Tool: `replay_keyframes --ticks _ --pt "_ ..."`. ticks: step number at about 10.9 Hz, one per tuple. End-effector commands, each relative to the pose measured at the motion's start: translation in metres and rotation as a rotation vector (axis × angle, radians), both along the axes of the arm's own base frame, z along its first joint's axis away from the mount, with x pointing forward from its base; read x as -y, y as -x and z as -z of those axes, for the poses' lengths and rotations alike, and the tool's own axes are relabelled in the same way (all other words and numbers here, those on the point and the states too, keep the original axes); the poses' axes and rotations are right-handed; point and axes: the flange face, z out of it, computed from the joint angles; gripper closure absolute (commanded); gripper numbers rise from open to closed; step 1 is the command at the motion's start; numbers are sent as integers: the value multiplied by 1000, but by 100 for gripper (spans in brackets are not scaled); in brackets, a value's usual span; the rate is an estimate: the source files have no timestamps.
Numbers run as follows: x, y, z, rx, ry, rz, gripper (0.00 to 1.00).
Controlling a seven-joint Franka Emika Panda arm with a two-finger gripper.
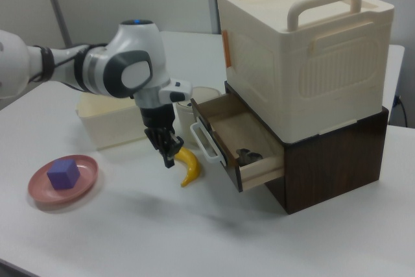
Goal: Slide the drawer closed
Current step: 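Move the gripper over to the open brown drawer's front panel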
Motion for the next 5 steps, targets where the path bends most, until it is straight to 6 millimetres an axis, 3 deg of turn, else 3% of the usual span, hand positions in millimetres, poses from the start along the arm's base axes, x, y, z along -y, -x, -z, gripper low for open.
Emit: replay_keyframes --ticks 1,5 --pt "14 -16 31 68 67 111 100" --pt "44 -34 41 204 87 242 100"
